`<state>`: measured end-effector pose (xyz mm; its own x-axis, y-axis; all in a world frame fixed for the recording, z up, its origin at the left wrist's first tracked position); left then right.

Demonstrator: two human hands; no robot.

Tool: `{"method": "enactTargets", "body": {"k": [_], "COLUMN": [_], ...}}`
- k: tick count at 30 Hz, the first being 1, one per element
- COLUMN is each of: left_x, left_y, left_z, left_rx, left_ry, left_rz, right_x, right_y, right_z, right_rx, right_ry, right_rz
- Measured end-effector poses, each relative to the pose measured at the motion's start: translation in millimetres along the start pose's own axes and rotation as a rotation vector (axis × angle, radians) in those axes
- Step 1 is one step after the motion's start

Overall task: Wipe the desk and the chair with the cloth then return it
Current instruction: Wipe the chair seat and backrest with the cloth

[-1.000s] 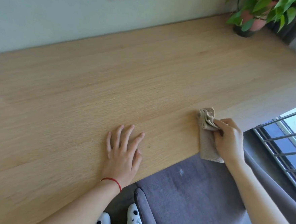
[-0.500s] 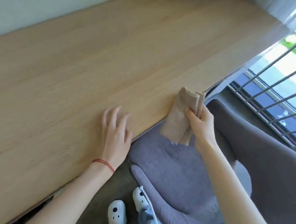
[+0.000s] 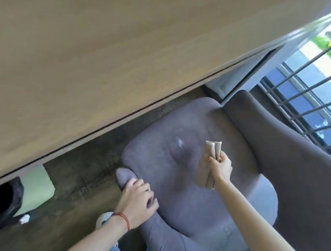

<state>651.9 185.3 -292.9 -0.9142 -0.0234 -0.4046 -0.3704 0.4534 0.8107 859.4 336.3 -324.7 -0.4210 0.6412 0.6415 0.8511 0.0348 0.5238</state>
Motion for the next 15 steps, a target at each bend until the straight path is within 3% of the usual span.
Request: {"method": "enactTargets", "body": {"k": [6, 9, 15], "left_x": [1, 2, 3], "left_y": [-12, -14, -20], "left_z": [10, 14, 14], "left_rx": [-0.232, -0.275, -0.299], "left_ry": [0.056, 0.042, 0.047], "left_rz": [0.115, 0.136, 0.191], "right_x": [36, 48, 26], "right_y": [-27, -66, -120], "right_z": [77, 95, 66], "right_rx": [-0.154, -0.121, -0.068], "right_ry": [0.402, 0.572, 0.732], "right_rz": [-0.242, -0.358, -0.524]}}
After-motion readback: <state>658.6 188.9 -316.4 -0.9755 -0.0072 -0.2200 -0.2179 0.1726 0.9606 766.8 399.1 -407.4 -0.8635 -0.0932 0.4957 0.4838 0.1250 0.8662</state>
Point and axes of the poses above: each hand's wrist, its own z-axis towards the middle knuckle, its own y-axis out of the back of the hand, x = y × z, the point moved 8 cm from there along z, towards the middle knuckle, and after that the axes turned 4 degrees about -y, right-handed, at the moved point
